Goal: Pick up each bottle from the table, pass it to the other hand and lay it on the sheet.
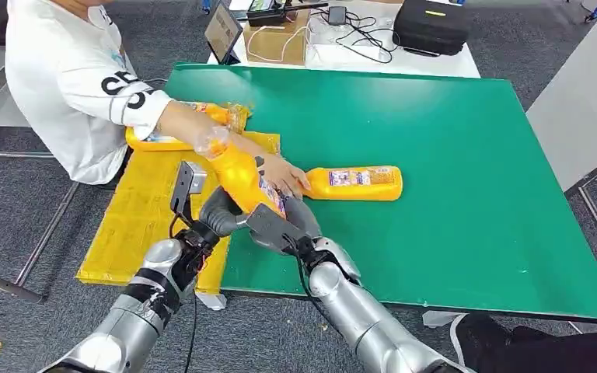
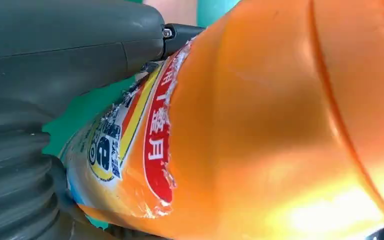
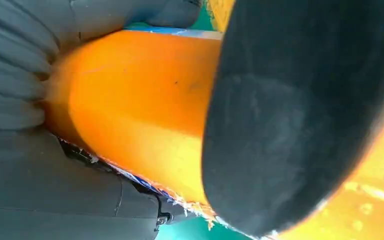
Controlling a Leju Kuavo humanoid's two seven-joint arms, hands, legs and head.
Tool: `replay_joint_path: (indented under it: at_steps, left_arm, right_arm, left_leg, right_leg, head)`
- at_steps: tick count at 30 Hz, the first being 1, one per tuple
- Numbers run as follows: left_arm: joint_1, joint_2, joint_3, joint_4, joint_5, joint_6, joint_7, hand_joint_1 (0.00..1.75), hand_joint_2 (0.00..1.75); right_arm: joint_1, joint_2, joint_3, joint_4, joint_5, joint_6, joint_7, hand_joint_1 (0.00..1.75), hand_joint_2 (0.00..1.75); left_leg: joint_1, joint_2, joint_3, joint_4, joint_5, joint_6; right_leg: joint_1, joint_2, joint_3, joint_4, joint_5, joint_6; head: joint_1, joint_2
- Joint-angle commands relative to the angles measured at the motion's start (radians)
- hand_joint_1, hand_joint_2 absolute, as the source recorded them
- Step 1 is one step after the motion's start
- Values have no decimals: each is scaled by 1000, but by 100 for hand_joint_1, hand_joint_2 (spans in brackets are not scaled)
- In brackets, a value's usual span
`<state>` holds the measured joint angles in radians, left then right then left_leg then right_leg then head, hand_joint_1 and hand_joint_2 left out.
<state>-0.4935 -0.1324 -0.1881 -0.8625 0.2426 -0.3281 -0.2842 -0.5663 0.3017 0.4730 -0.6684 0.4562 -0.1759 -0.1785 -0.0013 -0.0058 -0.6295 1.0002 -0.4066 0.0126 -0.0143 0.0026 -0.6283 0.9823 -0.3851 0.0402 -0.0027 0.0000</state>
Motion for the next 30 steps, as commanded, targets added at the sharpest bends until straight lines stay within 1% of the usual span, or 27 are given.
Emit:
replay_joint_path:
  at_steps: [1, 4, 5, 7, 8, 10, 11, 12, 13, 15, 17, 20, 21, 22, 23, 25, 26, 27, 28, 29, 30]
  left_arm:
    - [-58, -1, -26, 34, 47, -3, -12, 175, 175]
    - [-48, 4, -3, 20, 51, 26, -17, 175, 175]
    - [-48, 6, 2, 19, 51, 33, -17, 175, 175]
    - [-49, 10, 21, 22, 59, 44, -18, 175, 175]
    - [-49, 10, 34, 23, 69, 46, -18, 175, 175]
    - [-49, 14, 61, 22, 81, 63, -18, 175, 175]
    - [-49, 13, 73, 25, 95, 65, -12, 175, 175]
    - [-47, 20, 90, 28, 111, 68, 1, 175, 175]
    - [-43, 21, 106, 29, 125, 75, 8, 175, 175]
    - [-38, 30, 116, 32, 129, 81, 11, 175, 175]
    - [-40, 38, 132, 42, 128, 102, 11, 175, 175]
    - [-74, 73, 116, 91, 15, 205, -17, 175, 175]
    - [-86, 86, 118, 106, -2, 217, -19, 175, 175]
    - [-94, 86, 121, 122, -8, 215, -23, 175, 175]
    - [-94, 86, 121, 122, -8, 215, -23, 175, 175]
    - [-94, 86, 121, 122, -8, 215, -23, 175, 175]
    - [-94, 86, 121, 122, -8, 215, -23, 175, 175]
    - [-94, 86, 121, 122, -8, 215, -23, 175, 175]
    - [-94, 86, 121, 122, -8, 215, -23, 175, 175]
    - [-111, 100, 88, 150, -95, 286, -26, 175, 175]
    - [-136, 122, 69, 192, -168, 320, -27, 175, 175]
  right_arm:
    - [-58, 19, 71, 86, 20, -3, 23, 0, 175]
    - [-54, 5, 50, 55, -4, -12, 23, 0, 175]
    - [-53, -1, 41, 47, -9, -20, 21, 0, 175]
    - [-50, -16, 29, 31, -19, -23, 18, 0, 175]
    - [-48, -21, 24, 24, -23, -21, 17, 0, 175]
    - [-43, -29, 12, 12, -31, -24, 12, 0, 175]
    - [-41, -31, 7, 7, -33, -29, 11, 0, 175]
    - [-37, -38, 5, 0, -33, -27, 10, 0, 175]
    - [-30, -43, -3, -12, -36, -33, 11, 0, 175]
    - [-23, -50, -9, -22, -40, -33, 10, 0, 175]
    - [-13, -57, -16, -40, -44, -33, 8, 0, 175]
    - [9, -66, -33, -84, -49, -50, -1, 0, 175]
    - [12, -70, -36, -94, -50, -51, -1, 0, 175]
    - [16, -72, -37, -103, -51, -47, 0, 0, 175]
    - [16, -72, -37, -103, -51, -47, 0, 0, 175]
    - [16, -72, -37, -103, -51, -47, 0, 0, 175]
    - [16, -72, -37, -103, -51, -47, 0, 0, 175]
    - [16, -72, -37, -103, -51, -47, 0, 0, 175]
    - [16, -72, -37, -103, -51, -47, 0, 0, 175]
    - [24, -71, -49, -122, -57, -70, -12, 0, 175]
    - [30, -77, -60, -144, -66, -76, -16, 0, 175]
  left_leg:
    - [1, 0, 2, 1, -1, -1]
    - [0, -1, 2, 0, -1, -1]
    - [1, 0, 4, 1, -3, -1]
    - [1, -1, 2, 0, -1, -1]
    - [2, -1, 4, 1, -2, -1]
    - [1, 0, 2, 0, -1, 0]
    - [1, 0, 3, 1, -2, -1]
    - [0, 0, 2, 0, -1, 0]
    - [1, 0, 5, 1, -2, -1]
    - [1, 0, 3, 0, -1, -1]
    - [1, 0, 4, 0, -2, -1]
    - [1, 0, 5, 0, -2, -1]
    - [1, 0, 4, 0, -1, -1]
    - [1, -1, 3, 0, -1, -1]
    - [1, -1, 5, 1, -3, -1]
    - [1, 0, 2, 0, -1, -1]
    - [1, -1, 5, 1, -2, -1]
    - [1, -1, 4, 0, -1, -1]
    - [2, -1, 7, 1, -3, -1]
    - [1, -1, 4, 0, -1, -1]
    - [1, -1, 3, 0, -1, -1]
  right_leg:
    - [1, 0, 2, 0, -1, -1]
    - [1, -1, 2, 0, -1, -1]
    - [1, -1, 5, 1, -3, -2]
    - [1, -2, 3, 0, -1, -1]
    - [2, -2, 5, 0, -2, -2]
    - [1, -1, 3, 0, -1, -1]
    - [1, -1, 4, 0, -2, -1]
    - [1, -1, 2, 0, -1, -1]
    - [1, -1, 5, 0, -2, -1]
    - [1, -1, 3, -1, -1, -1]
    - [1, -1, 5, 0, -2, -1]
    - [1, -1, 5, 0, -2, -1]
    - [1, -1, 4, -1, -1, -1]
    - [1, -1, 3, 0, -1, -1]
    - [2, -1, 6, 0, -3, -2]
    - [1, -1, 2, 0, -1, -1]
    - [2, -1, 6, 0, -3, -2]
    - [1, -2, 4, 0, -2, -1]
    - [2, -2, 7, 0, -4, -2]
    - [1, -2, 4, 0, -2, -1]
    - [1, -1, 3, 0, -1, -1]
  head:
    - [0, 0]
    - [0, 0]
    - [0, 0]
    - [0, 0]
    - [0, 0]
    - [0, 0]
    - [0, 0]
    - [0, 0]
    - [0, 0]
    - [0, 0]
    - [0, 0]
    - [0, 0]
    - [0, 0]
    - [0, 0]
    - [0, 0]
    - [0, 0]
    - [0, 0]
    - [0, 0]
    - [0, 0]
    - [0, 0]
    - [0, 0]
